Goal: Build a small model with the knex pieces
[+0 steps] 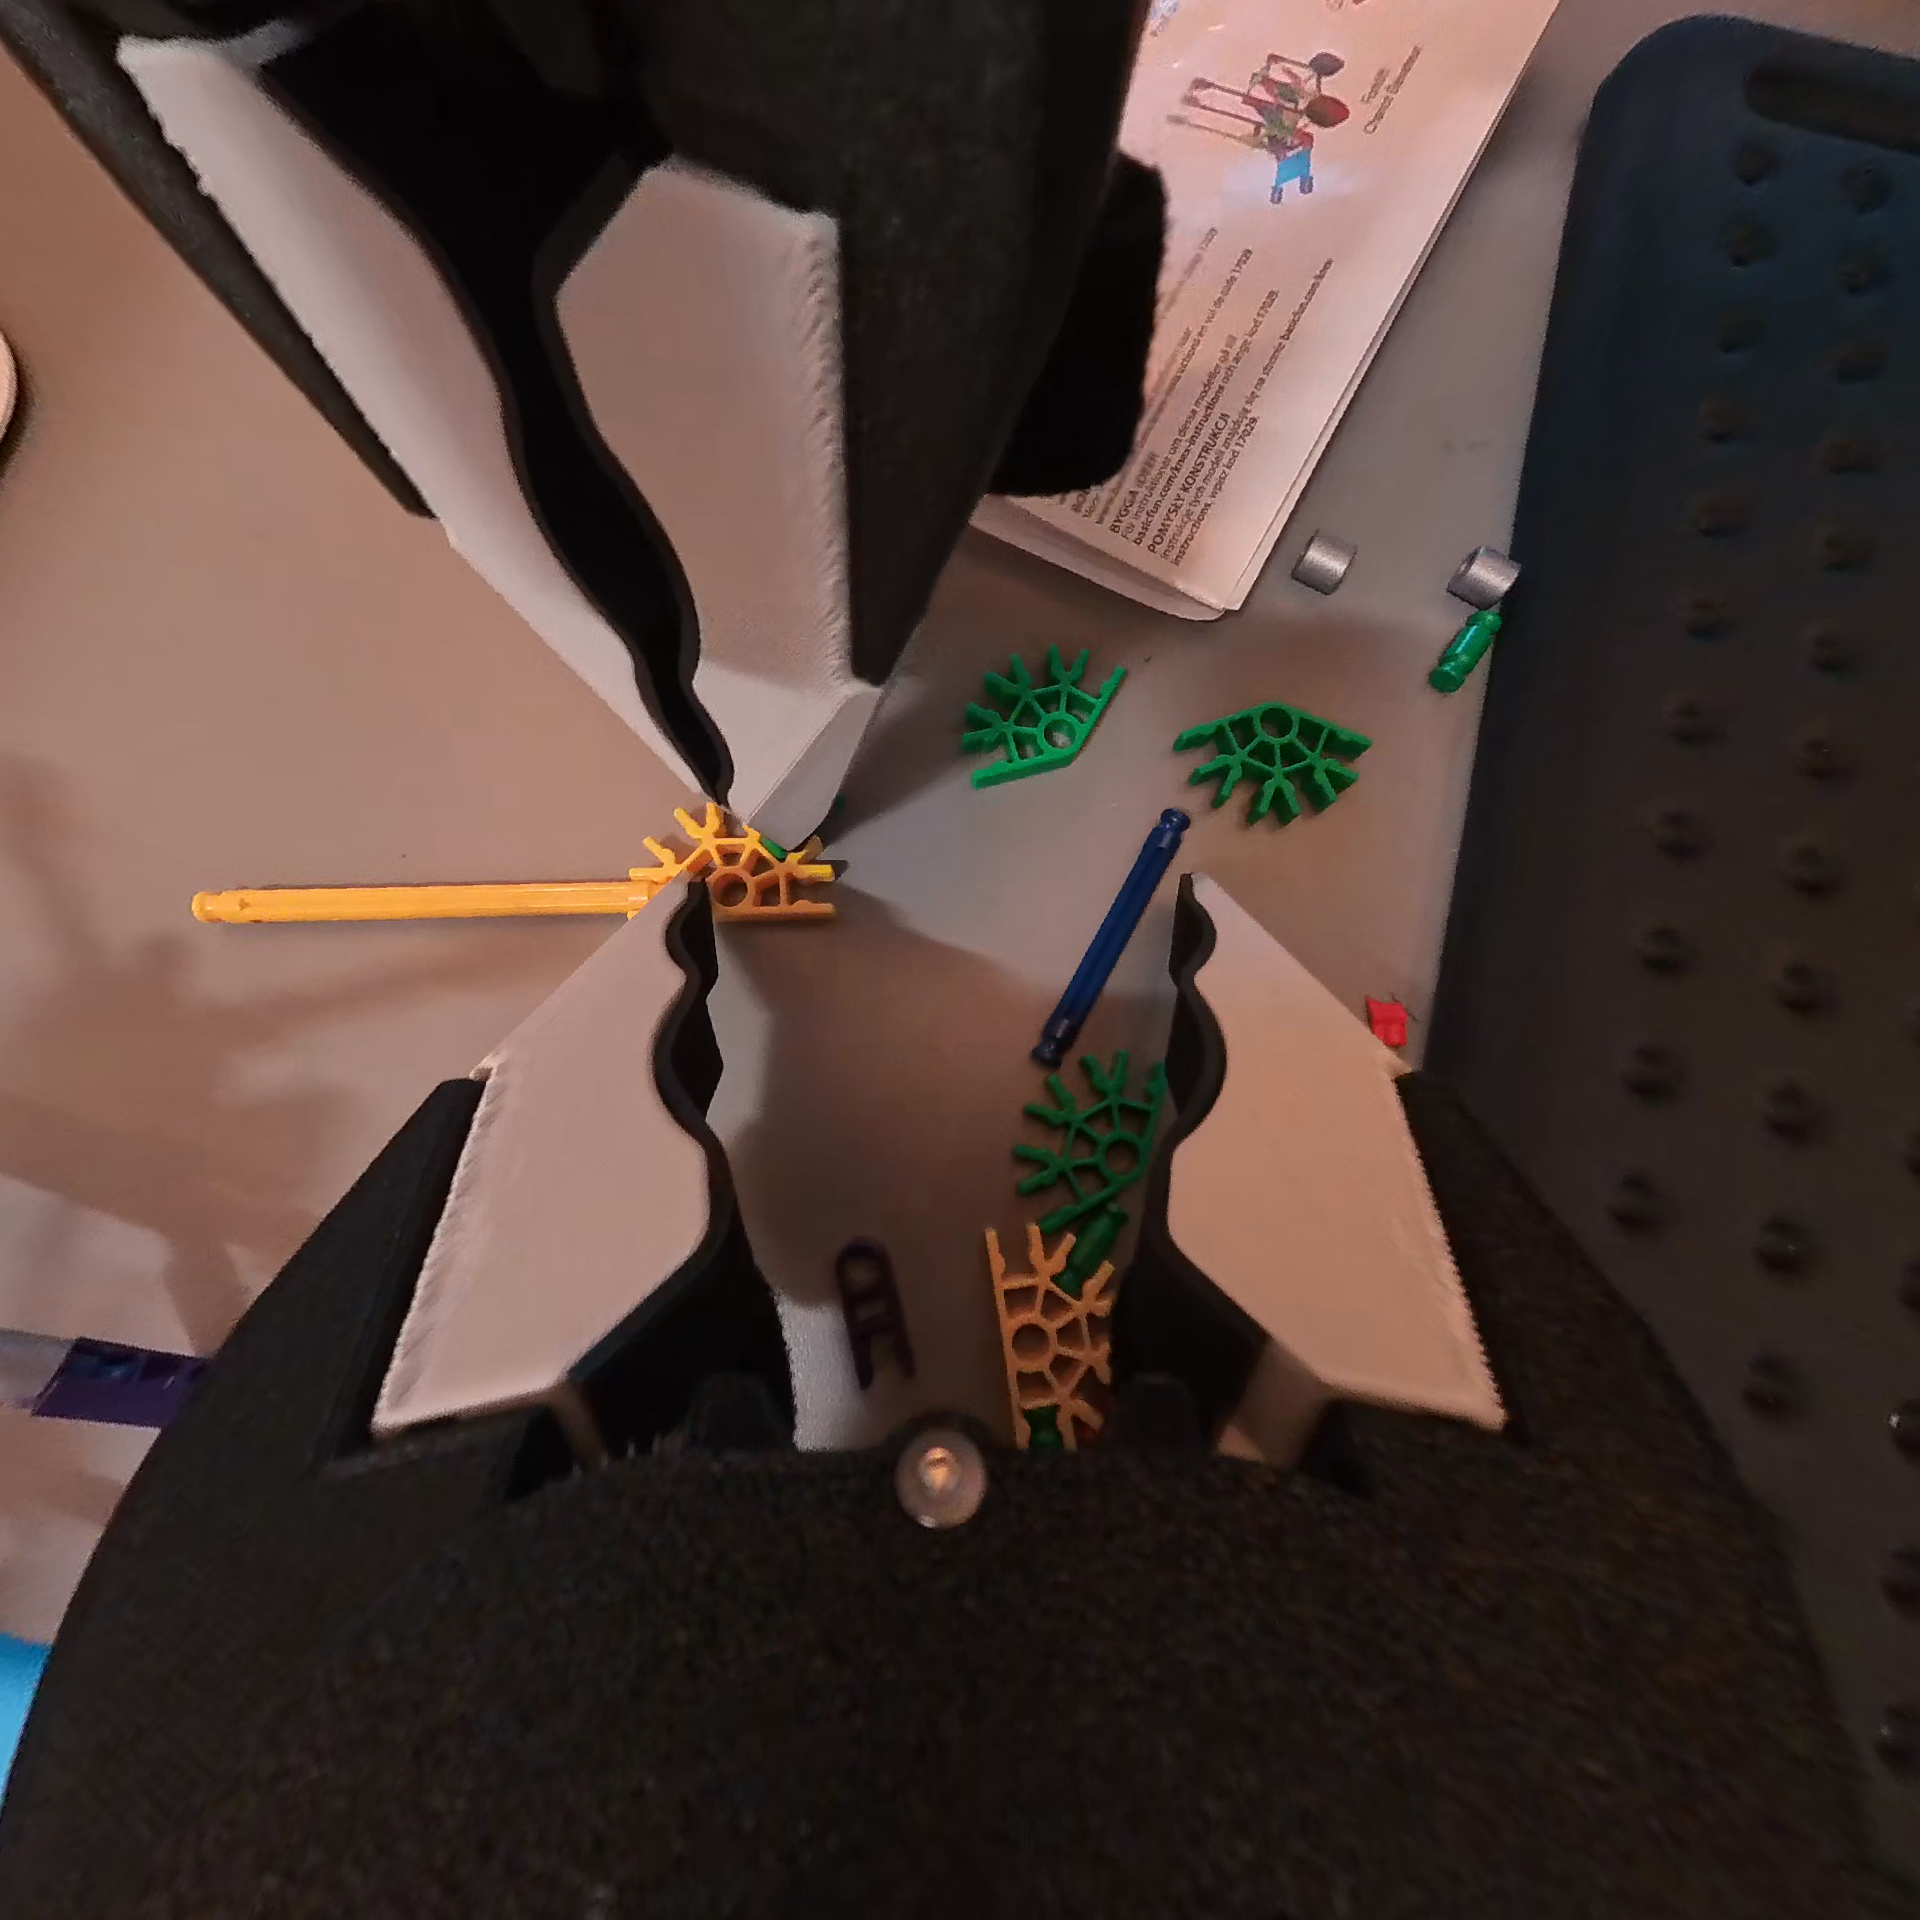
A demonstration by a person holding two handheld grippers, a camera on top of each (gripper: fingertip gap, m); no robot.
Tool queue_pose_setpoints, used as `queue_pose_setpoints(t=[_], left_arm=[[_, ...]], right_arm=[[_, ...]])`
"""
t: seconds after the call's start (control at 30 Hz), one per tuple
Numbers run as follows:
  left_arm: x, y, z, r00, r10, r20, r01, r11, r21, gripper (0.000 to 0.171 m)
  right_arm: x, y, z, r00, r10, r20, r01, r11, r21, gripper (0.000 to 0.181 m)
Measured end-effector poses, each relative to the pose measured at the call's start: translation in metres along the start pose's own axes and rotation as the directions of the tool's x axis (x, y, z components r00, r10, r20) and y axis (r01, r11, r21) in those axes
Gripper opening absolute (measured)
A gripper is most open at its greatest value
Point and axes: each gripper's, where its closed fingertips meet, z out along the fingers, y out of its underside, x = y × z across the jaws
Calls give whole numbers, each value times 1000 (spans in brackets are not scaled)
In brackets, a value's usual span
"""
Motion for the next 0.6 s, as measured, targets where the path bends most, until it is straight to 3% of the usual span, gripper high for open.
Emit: queue_pose_setpoints(t=[0.3,0.47,0.6], left_arm=[[0,1,1,1000,11,8,-11,1000,-4,88],[0,1,1,1000,17,14,-17,1000,-5,87],[-2,1,1,1000,20,18,-20,1000,-3,86]], right_arm=[[0,0,1,998,-44,55,51,991,-125,0],[1,-2,3,995,-100,11,100,970,-221,0],[0,-2,2,996,-90,5,90,980,-180,0]])
